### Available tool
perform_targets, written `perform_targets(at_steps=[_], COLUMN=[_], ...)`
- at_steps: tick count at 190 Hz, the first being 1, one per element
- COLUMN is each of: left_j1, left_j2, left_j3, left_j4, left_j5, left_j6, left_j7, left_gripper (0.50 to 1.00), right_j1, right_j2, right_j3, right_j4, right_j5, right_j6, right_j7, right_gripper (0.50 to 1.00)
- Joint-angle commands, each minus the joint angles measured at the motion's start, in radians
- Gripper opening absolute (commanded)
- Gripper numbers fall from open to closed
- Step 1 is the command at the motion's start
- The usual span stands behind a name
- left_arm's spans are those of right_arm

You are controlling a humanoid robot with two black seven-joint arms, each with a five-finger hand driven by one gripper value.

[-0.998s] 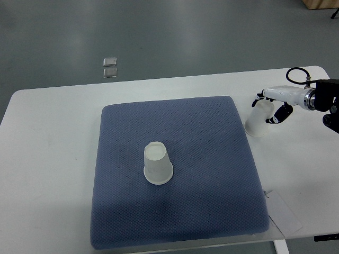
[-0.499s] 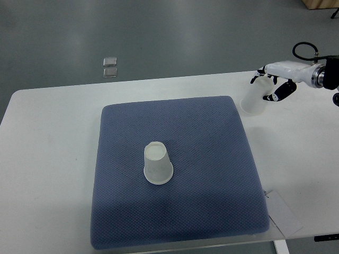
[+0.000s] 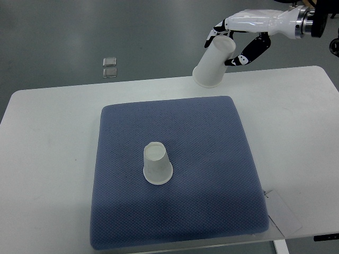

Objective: Stack paper cups
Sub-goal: 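Carry the cup over the cup on the mat and lower it on top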

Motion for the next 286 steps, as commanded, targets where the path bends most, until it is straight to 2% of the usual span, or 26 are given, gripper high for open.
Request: perform_targets(at_steps=[1, 20, 67, 123, 286], left_j1=[0.000, 0.000, 0.000, 0.000, 0.000], left_j2=[0.000, 0.000, 0.000, 0.000, 0.000], left_j3=[0.000, 0.000, 0.000, 0.000, 0.000], left_j4=[0.000, 0.000, 0.000, 0.000, 0.000], left_j5=[0.000, 0.000, 0.000, 0.000, 0.000], left_j6=[0.000, 0.000, 0.000, 0.000, 0.000], left_j7=[0.000, 0.000, 0.000, 0.000, 0.000], left_gripper=[1.000, 1.000, 1.000, 1.000, 1.000], right_j1=[0.033, 0.042, 0.050, 0.045, 0.022], right_j2=[0.032, 0.068, 0.149, 0.221, 0.250], right_j3=[-0.002, -0.002, -0.005, -0.021, -0.052], right_j4=[0.050, 0.111, 0.176, 0.177, 0.170], right_j5=[0.000, -0.001, -0.013, -0.066, -0.107], right_j6=[0.045, 0.100, 0.166, 0.169, 0.156], right_j7=[0.026, 0.030, 0.027, 0.012, -0.007], right_gripper=[0.500, 0.500, 0.500, 0.500, 0.500])
